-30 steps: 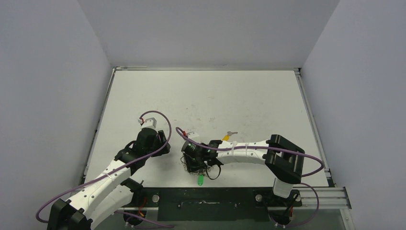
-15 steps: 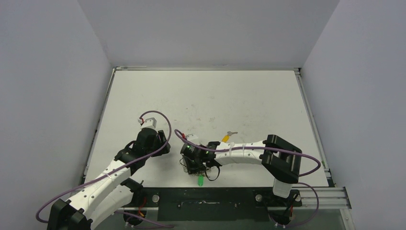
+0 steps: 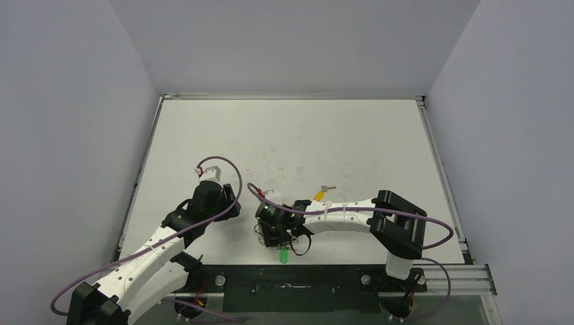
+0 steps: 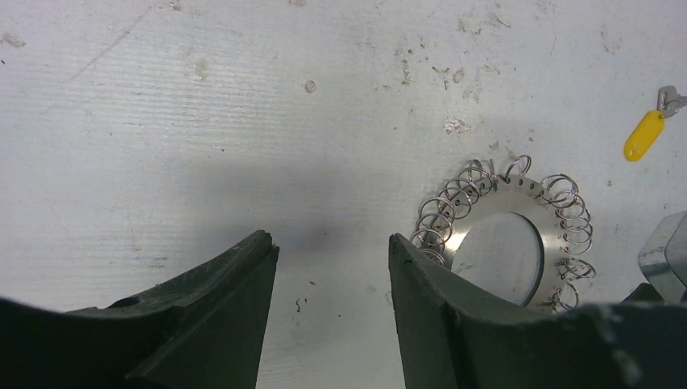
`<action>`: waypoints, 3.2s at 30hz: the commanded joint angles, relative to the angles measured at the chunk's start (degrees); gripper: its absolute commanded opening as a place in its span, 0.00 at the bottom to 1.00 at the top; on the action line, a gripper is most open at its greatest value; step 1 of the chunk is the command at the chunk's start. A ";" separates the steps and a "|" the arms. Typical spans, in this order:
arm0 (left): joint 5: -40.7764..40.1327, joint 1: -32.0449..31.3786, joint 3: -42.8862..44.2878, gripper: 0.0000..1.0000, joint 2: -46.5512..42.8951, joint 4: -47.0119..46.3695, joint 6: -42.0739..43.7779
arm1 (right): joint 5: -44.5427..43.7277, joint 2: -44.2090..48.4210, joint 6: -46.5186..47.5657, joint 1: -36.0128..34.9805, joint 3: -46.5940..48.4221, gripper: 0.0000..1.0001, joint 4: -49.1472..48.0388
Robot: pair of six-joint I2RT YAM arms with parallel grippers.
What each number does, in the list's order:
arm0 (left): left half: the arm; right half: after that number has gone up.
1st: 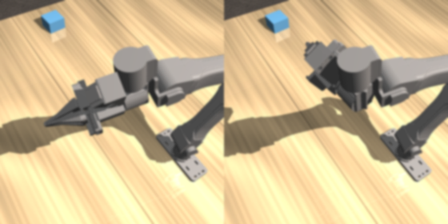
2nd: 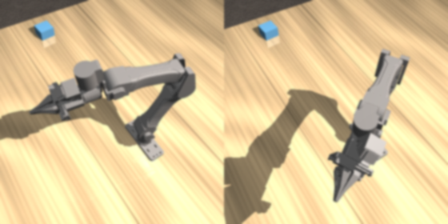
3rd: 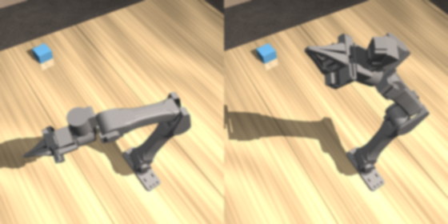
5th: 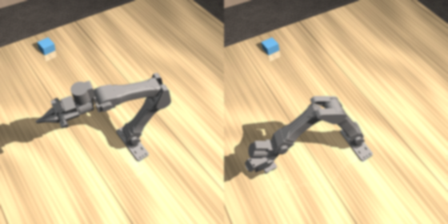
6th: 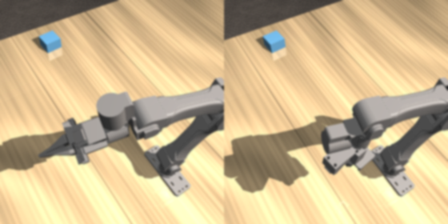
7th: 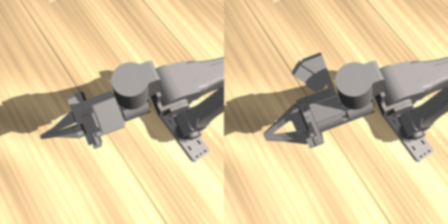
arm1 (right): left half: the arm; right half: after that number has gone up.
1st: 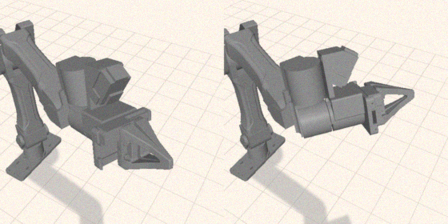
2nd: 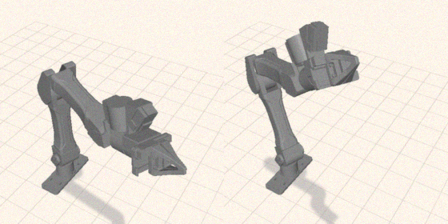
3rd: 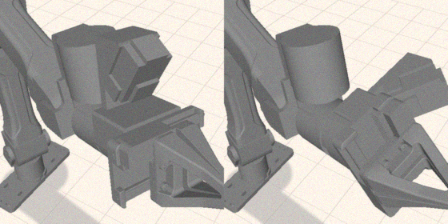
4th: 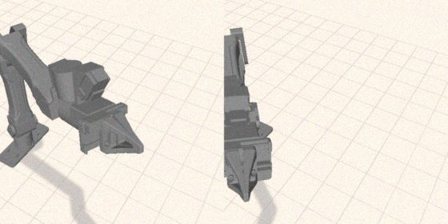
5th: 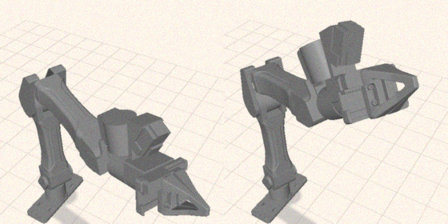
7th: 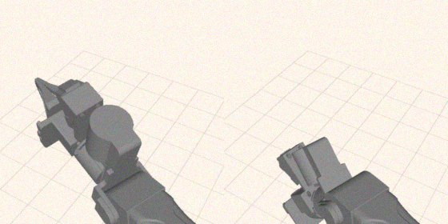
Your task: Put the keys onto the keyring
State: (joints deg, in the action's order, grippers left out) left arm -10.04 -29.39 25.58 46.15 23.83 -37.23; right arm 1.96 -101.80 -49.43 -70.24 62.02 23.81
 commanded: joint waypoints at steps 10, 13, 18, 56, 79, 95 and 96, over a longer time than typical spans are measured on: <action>-0.19 0.38 0.52 0.51 -1.01 -1.87 0.62 | -0.92 2.52 -1.50 -1.76 0.32 0.22 -0.53; 0.17 0.38 0.52 0.51 -1.63 -1.91 0.91 | -4.78 4.15 -0.22 -2.29 1.67 0.28 2.13; 0.29 0.38 -0.04 0.51 -2.61 -2.35 1.01 | -7.06 5.16 0.29 -3.60 3.07 0.33 4.84; 0.81 0.38 -0.80 0.51 -2.32 -3.40 1.43 | -7.22 2.06 -2.13 -4.36 0.98 0.30 2.34; 1.49 0.38 -0.89 0.51 -2.27 -3.73 1.64 | -6.36 2.82 -2.68 -4.30 1.22 0.30 -0.05; 2.10 0.38 -0.99 0.50 -2.38 -4.33 1.89 | -6.48 3.30 -0.86 -4.38 2.79 0.40 -1.01; 2.21 0.38 -0.98 0.50 -2.36 -4.45 1.85 | -6.78 3.35 -0.67 -4.34 2.71 0.40 -0.89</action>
State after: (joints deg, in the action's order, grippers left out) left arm -8.64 -29.39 24.21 44.18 22.59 -36.47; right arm -3.53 -100.71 -51.27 -74.19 62.59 24.10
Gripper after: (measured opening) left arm 0.505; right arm 0.388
